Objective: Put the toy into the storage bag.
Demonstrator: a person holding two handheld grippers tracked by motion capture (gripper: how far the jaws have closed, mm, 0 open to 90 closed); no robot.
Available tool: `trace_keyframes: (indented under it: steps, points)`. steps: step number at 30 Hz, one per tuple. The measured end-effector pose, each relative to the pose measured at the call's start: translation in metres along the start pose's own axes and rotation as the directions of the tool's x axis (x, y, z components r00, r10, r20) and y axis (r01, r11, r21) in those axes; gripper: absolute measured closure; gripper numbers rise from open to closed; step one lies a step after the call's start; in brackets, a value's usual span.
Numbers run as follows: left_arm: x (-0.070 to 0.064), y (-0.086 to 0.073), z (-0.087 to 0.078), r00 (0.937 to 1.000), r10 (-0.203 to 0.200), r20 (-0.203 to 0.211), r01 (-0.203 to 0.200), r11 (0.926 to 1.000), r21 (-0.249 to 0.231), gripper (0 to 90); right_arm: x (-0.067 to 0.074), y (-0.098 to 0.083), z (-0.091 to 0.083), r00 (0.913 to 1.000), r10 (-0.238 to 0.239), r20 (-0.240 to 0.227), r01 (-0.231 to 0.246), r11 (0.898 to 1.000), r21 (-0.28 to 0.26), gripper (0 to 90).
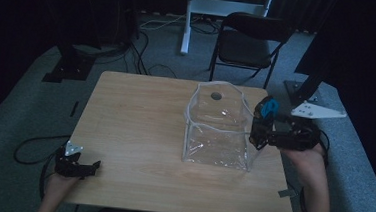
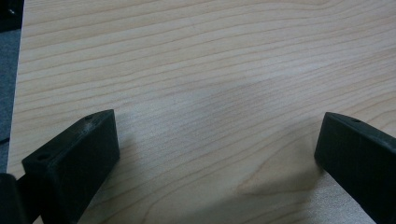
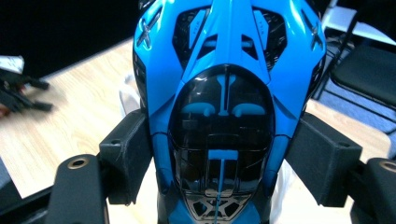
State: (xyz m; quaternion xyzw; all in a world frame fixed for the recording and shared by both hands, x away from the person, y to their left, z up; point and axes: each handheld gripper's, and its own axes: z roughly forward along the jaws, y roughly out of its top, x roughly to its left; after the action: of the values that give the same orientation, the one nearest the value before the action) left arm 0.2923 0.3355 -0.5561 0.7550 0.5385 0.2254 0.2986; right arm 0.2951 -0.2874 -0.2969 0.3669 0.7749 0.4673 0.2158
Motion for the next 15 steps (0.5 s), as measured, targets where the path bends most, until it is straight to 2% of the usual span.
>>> trace_keyframes:
  steps: [7,15]
  points:
    - [0.0,0.0,0.0,1.0,0.0,0.0,0.0,1.0,0.0,0.4,-0.005,0.028,0.009,0.9995,-0.026,-0.02,0.026,1.0,-0.012,26.1]
    - [0.0,0.0,0.0,1.0,0.001,0.0,-0.001,1.0,0.0,0.4,-0.013,0.044,0.032,0.9978,-0.052,-0.042,0.054,0.998,0.043,26.1]
